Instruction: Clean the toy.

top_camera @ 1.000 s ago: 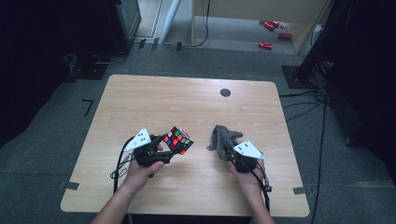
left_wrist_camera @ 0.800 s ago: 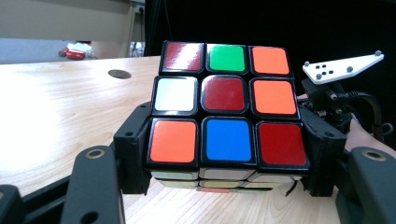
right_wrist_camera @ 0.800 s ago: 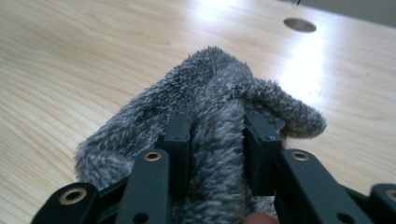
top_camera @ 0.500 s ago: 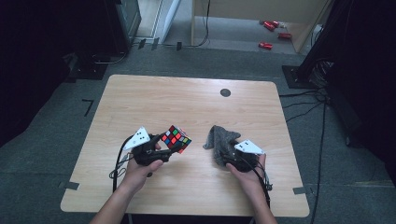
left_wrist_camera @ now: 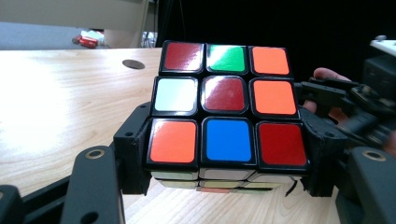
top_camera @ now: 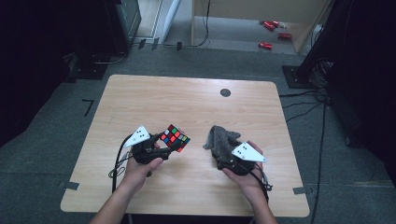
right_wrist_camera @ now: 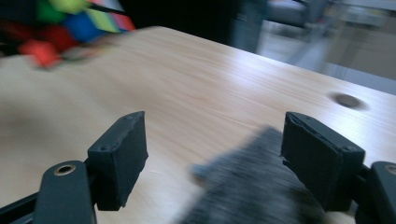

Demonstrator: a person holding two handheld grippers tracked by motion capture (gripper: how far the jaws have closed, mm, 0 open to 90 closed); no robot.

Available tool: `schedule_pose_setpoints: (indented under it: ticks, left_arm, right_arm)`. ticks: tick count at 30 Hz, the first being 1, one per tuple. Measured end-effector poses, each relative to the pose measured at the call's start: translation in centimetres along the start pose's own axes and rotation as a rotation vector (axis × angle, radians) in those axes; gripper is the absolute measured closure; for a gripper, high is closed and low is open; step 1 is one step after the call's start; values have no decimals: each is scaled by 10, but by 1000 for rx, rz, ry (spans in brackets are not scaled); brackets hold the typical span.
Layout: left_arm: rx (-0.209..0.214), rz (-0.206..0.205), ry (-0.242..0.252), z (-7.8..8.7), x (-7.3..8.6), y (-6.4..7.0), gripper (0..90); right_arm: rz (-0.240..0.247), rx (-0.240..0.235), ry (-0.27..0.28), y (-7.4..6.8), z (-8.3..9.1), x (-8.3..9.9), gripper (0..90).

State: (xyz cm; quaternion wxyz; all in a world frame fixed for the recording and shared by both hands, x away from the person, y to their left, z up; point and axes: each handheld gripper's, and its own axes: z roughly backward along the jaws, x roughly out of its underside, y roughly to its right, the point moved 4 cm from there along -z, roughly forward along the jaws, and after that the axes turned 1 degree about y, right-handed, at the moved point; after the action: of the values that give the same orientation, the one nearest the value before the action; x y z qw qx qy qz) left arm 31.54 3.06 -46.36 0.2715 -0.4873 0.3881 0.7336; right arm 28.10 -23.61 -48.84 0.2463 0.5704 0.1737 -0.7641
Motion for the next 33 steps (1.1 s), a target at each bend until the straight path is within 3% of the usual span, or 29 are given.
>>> schedule_pose_setpoints:
  ticks: [3, 8, 17, 33]
  left_arm:
    - [4, 10, -8, -1, 0, 2, 347]
    - [17, 8, -22, -4, 1, 7, 347]
    - [39, 3, -54, -12, 5, 16, 347]
    - [87, 16, -120, -24, 12, 33, 347]
  right_arm:
    - [54, -90, 6, -24, -7, -1, 220]
    - [107, -134, 11, -48, -16, -1, 216]
    - [132, -140, 46, -62, -19, -4, 204]
    - [195, -111, 42, -76, -25, -3, 203]
